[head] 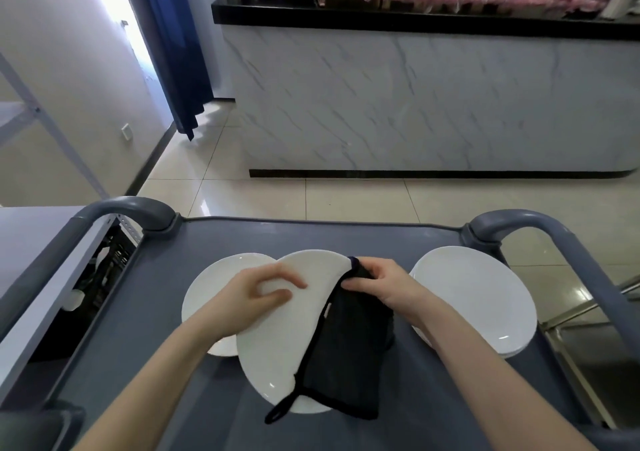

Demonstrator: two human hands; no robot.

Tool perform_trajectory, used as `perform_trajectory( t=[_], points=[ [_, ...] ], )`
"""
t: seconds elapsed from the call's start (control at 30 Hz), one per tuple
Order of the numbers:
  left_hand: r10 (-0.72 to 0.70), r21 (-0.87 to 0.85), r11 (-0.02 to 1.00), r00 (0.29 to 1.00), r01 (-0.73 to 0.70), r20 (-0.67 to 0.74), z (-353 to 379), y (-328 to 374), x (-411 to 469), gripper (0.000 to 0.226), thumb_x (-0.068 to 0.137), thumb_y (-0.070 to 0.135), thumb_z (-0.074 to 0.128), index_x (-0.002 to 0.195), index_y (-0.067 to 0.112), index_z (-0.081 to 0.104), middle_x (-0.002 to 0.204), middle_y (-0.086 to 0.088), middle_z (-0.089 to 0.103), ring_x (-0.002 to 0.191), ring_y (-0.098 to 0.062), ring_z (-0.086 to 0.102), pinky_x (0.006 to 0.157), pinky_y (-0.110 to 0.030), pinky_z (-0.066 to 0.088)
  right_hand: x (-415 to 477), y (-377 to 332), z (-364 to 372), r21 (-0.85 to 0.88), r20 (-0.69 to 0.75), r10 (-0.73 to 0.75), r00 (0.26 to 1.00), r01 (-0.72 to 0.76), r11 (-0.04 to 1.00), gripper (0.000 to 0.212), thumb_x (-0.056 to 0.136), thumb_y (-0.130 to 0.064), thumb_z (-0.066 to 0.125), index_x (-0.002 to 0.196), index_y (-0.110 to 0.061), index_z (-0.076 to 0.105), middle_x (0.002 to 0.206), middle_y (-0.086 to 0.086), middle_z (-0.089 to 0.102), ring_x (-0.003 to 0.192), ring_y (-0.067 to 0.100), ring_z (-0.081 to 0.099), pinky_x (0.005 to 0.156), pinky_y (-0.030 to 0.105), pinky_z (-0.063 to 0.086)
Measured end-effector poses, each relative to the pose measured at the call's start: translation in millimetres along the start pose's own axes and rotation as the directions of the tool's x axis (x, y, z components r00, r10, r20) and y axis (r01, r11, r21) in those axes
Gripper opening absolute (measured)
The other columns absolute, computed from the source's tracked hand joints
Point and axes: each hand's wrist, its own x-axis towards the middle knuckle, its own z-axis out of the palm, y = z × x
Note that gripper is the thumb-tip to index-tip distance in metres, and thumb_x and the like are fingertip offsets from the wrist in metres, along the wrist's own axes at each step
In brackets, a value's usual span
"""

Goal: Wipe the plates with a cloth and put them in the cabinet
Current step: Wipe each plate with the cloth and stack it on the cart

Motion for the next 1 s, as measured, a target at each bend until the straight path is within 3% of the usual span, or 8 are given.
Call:
perform_trajectory(
  t=[0.1,0.27,0.37,0.47,0.6,0.73,0.9,1.0],
  points=[
    [0.01,-0.019,1.0,0.999,-0.011,-0.044,-2.6,8.7,3.8,0.039,0.094,0.007,0.066,0.102,0.044,0.075,0.111,0.021,0.07,0.109,0.001,0.061,0.086,-0.013,0.045,2.3,-2.4,1.4,0.042,0.007,-0.011,1.0,0.01,0.999,0.021,0.09,-0.009,0.067,0.108,-0.016,0.074,0.108,0.008,0.074,0.097,0.016,0.07,0.081,0.023,0.055],
    [-0.169,-0.388,0.92,0.834,-0.058,-0.526,17.5,-5.7,-9.9,0.072,0.087,0.019,0.079,0.137,0.059,0.045,0.118,0.016,0.071,0.098,-0.004,0.071,0.079,-0.022,0.057,-0.1,11.8,6.5,0.461,-0.201,0.027,0.979,0.07,0.885,0.021,0.092,-0.009,0.063,0.111,-0.007,0.071,0.111,0.015,0.072,0.101,0.027,0.07,0.085,0.033,0.057],
    [-0.312,-0.608,0.792,0.828,-0.044,-0.466,46.4,-15.2,-11.0,0.061,0.093,0.02,0.071,0.132,0.06,0.046,0.122,0.002,0.07,0.103,-0.015,0.072,0.082,-0.034,0.06,-1.4,27.9,22.2,0.652,-0.335,0.154,0.93,0.111,0.75,0.024,0.095,-0.012,0.06,0.117,-0.007,0.067,0.11,0.014,0.073,0.103,0.027,0.069,0.088,0.038,0.055],
    [-0.302,-0.618,0.785,0.853,-0.03,-0.425,60.5,-14.0,-11.0,0.061,0.085,0.028,0.068,0.128,0.064,0.044,0.132,0.017,0.062,0.121,-0.013,0.061,0.098,-0.043,0.055,-2.7,40.5,38.0,0.671,-0.392,0.216,0.894,0.117,0.733,0.02,0.096,-0.01,0.057,0.113,-0.009,0.067,0.107,0.013,0.074,0.101,0.027,0.069,0.089,0.04,0.054],
    [-0.299,-0.631,0.776,0.882,0.002,-0.365,52.3,-27.5,-17.1,0.065,0.095,0.014,0.066,0.137,0.059,0.044,0.13,0.01,0.066,0.117,-0.02,0.066,0.095,-0.051,0.057,-5.1,39.7,24.7,0.479,-0.398,0.119,0.909,0.096,0.873,0.018,0.094,-0.007,0.06,0.109,-0.003,0.069,0.101,0.012,0.075,0.094,0.023,0.071,0.08,0.033,0.057],
    [-0.18,-0.471,0.881,0.946,0.035,-0.268,26.9,-21.4,-24.0,0.064,0.096,0.014,0.065,0.125,0.069,0.049,0.12,0.022,0.067,0.104,-0.009,0.069,0.071,-0.03,0.06,-2.4,20.0,1.3,0.156,-0.297,-0.046,0.954,0.096,0.983,0.014,0.089,-0.008,0.067,0.102,-0.011,0.073,0.099,0.006,0.076,0.094,0.019,0.07,0.083,0.03,0.057],
    [-0.057,-0.165,0.986,0.986,0.031,-0.157,-4.9,-4.9,-17.6,0.059,0.093,0.023,0.063,0.139,0.055,0.046,0.129,0.025,0.06,0.121,-0.003,0.057,0.099,-0.032,0.05,6.8,-16.8,-4.9,-0.128,-0.119,-0.163,0.979,0.147,0.981,0.018,0.084,-0.005,0.073,0.1,-0.012,0.074,0.098,0.01,0.075,0.092,0.017,0.068,0.089,0.036,0.053],
    [0.021,0.111,0.994,0.996,-0.011,-0.088,-3.5,6.8,-12.1,0.065,0.098,0.011,0.058,0.134,0.064,0.045,0.128,0.035,0.057,0.122,0.007,0.05,0.1,-0.019,0.04,14.2,-33.2,12.8,-0.384,0.009,-0.305,0.952,0.285,0.879,0.023,0.079,-0.004,0.077,0.101,-0.011,0.075,0.096,0.004,0.075,0.094,0.017,0.068,0.091,0.033,0.05]
  ],
)
